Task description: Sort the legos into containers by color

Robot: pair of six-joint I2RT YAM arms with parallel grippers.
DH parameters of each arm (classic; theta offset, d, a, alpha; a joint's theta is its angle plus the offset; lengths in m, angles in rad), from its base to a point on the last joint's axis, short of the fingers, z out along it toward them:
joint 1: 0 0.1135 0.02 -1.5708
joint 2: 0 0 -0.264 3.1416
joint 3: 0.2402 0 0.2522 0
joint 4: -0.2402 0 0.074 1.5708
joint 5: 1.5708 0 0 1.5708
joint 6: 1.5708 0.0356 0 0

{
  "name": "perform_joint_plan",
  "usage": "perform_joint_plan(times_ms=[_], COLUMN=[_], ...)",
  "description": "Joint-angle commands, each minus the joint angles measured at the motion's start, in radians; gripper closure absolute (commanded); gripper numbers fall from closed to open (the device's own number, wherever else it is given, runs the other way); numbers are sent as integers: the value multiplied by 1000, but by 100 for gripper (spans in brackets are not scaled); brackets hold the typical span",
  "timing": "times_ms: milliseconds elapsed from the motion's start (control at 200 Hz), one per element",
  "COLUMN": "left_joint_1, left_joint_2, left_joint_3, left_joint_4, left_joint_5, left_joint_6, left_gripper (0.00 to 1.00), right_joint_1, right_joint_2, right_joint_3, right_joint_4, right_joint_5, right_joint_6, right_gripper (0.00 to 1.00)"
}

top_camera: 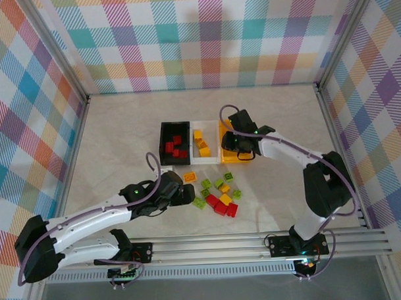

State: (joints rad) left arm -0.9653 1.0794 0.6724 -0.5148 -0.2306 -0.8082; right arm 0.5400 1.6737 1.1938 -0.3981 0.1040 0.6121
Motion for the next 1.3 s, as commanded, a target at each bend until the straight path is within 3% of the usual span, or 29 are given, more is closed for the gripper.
perform_joint_plan(times_ms=[0, 60, 160, 250, 400, 740, 1065, 1295], left_joint_1=[-16, -19, -26, -34, -63, -138, -141, -138], left_joint_2=[46, 76, 121, 164, 247, 499, 593, 494], left_joint_3=[49, 59, 72, 89, 129, 273, 277, 184], left_joint_4=[43, 56, 86, 105, 144, 158, 170, 94], left_joint_5=[4, 22, 51, 65, 80, 77, 77, 1], left_joint_6=[57, 72, 97, 123, 166, 227, 195, 167], left_gripper=[0, 0, 0, 0, 4, 27, 49, 56], right_joint_1=[-10, -20, -23, -23, -13, -8, -8, -7], right_joint_2=[48, 80, 88, 28, -163, -600, -761, -825], right_joint_3=[87, 130, 188, 175, 20, -371, -482, -528], right_joint_4=[-63, -93, -120, -101, -41, -12, -57, -60], right_joint_5=[-1, -4, -17, -37, -63, -59, -36, -39], right_joint_6=[6, 20, 20, 18, 36, 84, 108, 126], right_gripper=[65, 58, 38, 32, 29, 27, 27, 27])
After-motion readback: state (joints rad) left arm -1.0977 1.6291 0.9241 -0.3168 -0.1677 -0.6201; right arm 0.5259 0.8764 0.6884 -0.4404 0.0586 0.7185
